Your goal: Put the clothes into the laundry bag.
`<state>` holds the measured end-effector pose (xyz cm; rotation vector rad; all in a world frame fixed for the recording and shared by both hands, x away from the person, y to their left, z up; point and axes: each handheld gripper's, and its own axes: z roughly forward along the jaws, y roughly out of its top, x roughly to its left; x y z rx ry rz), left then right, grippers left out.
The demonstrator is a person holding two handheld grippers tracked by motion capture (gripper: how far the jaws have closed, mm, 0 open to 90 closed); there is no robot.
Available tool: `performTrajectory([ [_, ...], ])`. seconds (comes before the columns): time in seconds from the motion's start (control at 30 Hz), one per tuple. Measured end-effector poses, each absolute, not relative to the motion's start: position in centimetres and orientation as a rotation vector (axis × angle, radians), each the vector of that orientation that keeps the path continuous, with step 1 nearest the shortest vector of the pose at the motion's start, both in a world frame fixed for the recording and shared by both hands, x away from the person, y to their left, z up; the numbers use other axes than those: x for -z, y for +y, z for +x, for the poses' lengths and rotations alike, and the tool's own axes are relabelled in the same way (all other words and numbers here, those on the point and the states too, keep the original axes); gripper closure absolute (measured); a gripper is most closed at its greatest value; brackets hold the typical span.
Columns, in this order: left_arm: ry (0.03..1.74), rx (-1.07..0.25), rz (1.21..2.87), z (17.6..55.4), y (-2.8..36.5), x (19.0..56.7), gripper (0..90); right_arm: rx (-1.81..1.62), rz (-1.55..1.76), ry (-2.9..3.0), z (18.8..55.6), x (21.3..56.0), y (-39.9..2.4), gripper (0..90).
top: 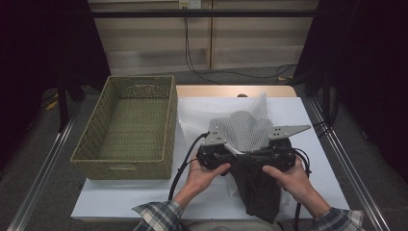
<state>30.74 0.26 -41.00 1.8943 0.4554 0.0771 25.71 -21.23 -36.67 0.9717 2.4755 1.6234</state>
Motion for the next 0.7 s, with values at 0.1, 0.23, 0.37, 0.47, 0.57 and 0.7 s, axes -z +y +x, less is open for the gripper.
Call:
performTrajectory([
  [0.1,0.433,-0.114,1.903,31.2,0.3,40.2,85.1,-1.664,0.965,2.459,25.7,36.2,-21.3,89.1],
  [0.23,0.483,-0.152,1.915,32.5,-0.1,41.6,85.1,-1.664,0.997,2.472,26.0,37.0,-21.7,89.2],
  [0.37,0.553,-0.202,1.954,33.8,-0.9,43.5,85.2,-1.607,1.006,2.526,26.0,38.2,-21.2,89.2],
  [0.47,0.606,-0.233,1.985,34.8,-0.8,44.9,85.2,-1.583,1.005,2.543,26.0,38.8,-21.2,89.1],
  [0.57,0.627,-0.231,2.043,35.2,-0.8,46.8,84.9,-1.512,1.047,2.583,26.3,40.4,-21.4,89.2],
  [0.7,0.659,-0.175,2.004,35.2,-0.2,47.2,83.5,-1.452,1.074,2.629,26.7,42.1,-21.6,89.2],
])
